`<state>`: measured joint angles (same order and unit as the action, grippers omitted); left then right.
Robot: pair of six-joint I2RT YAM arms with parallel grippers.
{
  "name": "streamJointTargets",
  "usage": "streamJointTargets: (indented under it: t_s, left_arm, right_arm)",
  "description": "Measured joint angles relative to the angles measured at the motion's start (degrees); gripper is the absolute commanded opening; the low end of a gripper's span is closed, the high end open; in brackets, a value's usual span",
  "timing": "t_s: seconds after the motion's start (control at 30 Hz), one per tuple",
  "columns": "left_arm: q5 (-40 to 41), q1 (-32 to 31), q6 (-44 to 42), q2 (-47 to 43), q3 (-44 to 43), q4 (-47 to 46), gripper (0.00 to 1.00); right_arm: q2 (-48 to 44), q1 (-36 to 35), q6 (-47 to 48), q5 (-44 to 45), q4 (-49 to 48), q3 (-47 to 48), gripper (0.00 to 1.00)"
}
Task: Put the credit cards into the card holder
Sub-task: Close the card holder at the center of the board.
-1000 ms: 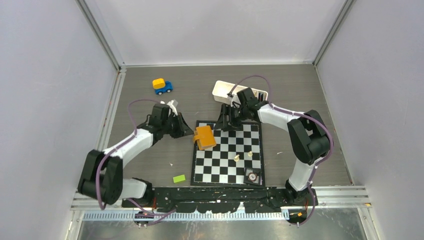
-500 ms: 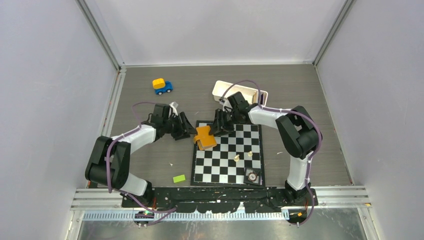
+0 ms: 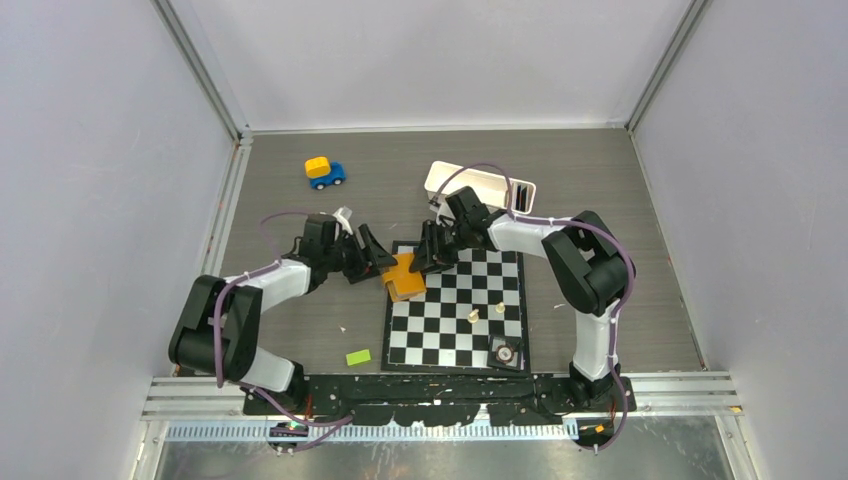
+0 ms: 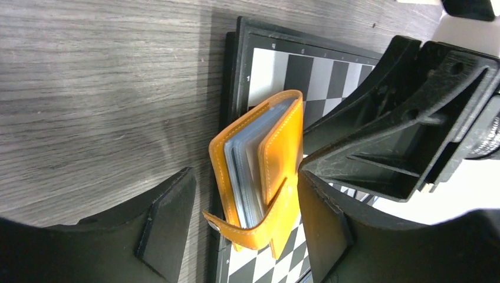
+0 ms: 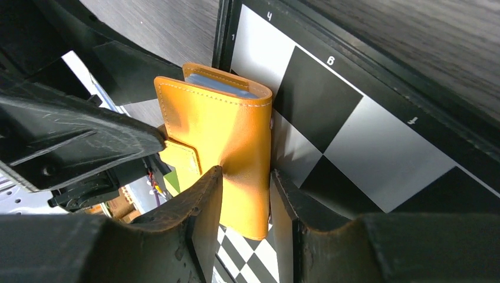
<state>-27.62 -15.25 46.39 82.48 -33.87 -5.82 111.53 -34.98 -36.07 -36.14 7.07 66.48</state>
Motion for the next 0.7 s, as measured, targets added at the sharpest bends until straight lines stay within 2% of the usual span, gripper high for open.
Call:
streamJointTargets:
  t_s: [0.13,0.27,0.43,0.57,0.7]
  left_arm:
    - [-0.7,0.0,0.3,2.4,0.0,-0.9,0.57]
    - [-1.4,0.0,1.5,4.7,0.1,-2.2,0.43]
    - [-2.2,0.0,2.9,5.1,1.1,-5.5,0.18]
    - [-3.7,0.4,3.6,4.2,1.5,-7.7,0.01]
    - [-4.1,0.4,4.0,0.8,3.1,-9.5,0.00]
  right_arm:
    - [0.3,-0.4,-0.4,0.0,-0.4,0.2,0.41]
    - [0.3,-0.6,-0.7,0.0,-0.6,0.2,0.41]
    - [0.6,-0.9,-1.3,-0.4,-1.2,0.2,0.41]
    - [0.6,-0.9,-1.5,-0.4,-1.3,0.2,0.49]
    - [0.0,-0.9,-1.6,-0.5,-1.8,0.2,0.57]
